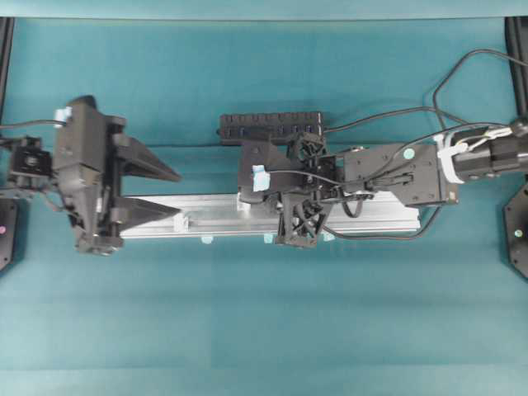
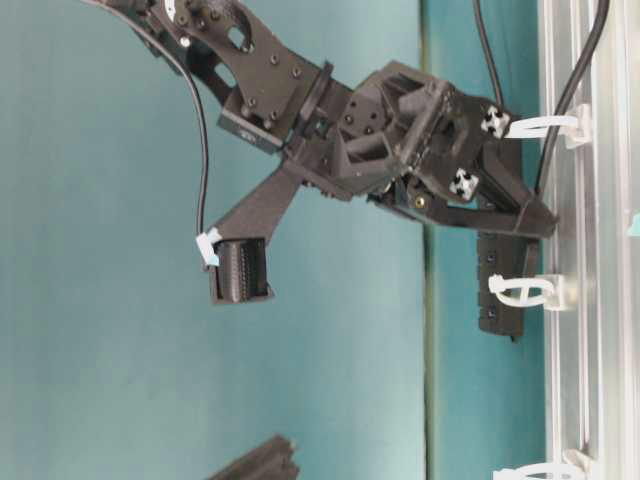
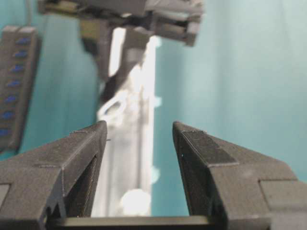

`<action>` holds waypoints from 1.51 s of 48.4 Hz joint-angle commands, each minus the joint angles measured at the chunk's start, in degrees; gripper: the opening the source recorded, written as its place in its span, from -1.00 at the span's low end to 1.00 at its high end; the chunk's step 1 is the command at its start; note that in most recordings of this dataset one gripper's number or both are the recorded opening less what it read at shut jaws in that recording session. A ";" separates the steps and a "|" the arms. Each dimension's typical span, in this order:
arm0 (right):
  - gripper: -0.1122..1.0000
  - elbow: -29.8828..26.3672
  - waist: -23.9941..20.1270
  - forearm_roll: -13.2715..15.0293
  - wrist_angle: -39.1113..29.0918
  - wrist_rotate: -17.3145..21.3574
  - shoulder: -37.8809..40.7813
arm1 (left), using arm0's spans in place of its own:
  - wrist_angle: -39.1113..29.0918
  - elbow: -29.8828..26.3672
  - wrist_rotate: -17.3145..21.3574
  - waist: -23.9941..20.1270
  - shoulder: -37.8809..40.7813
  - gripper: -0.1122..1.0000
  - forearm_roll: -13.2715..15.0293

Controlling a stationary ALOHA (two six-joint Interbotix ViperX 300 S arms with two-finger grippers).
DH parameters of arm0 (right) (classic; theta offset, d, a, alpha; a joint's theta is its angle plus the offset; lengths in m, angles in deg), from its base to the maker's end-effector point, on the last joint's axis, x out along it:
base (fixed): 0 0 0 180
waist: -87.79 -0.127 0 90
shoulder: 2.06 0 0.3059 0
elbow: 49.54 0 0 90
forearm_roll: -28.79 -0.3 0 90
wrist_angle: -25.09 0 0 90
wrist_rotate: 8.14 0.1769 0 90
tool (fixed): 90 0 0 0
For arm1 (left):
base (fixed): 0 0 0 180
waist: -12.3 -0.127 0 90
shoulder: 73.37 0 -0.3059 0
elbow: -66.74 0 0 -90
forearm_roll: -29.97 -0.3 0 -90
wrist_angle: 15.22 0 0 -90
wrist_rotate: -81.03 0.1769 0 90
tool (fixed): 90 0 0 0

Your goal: Pass the USB cable through three rings with both arms.

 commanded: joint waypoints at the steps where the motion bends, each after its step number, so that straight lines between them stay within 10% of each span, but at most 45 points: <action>1: -0.92 -1.05 0.26 0.09 0.18 -0.79 -0.09 | -0.26 0.00 0.00 -0.09 -1.58 0.26 -0.18; 73: -0.92 -4.22 -1.14 0.26 3.34 -2.81 0.79 | -0.88 -0.88 -0.18 -0.18 3.08 0.26 -0.18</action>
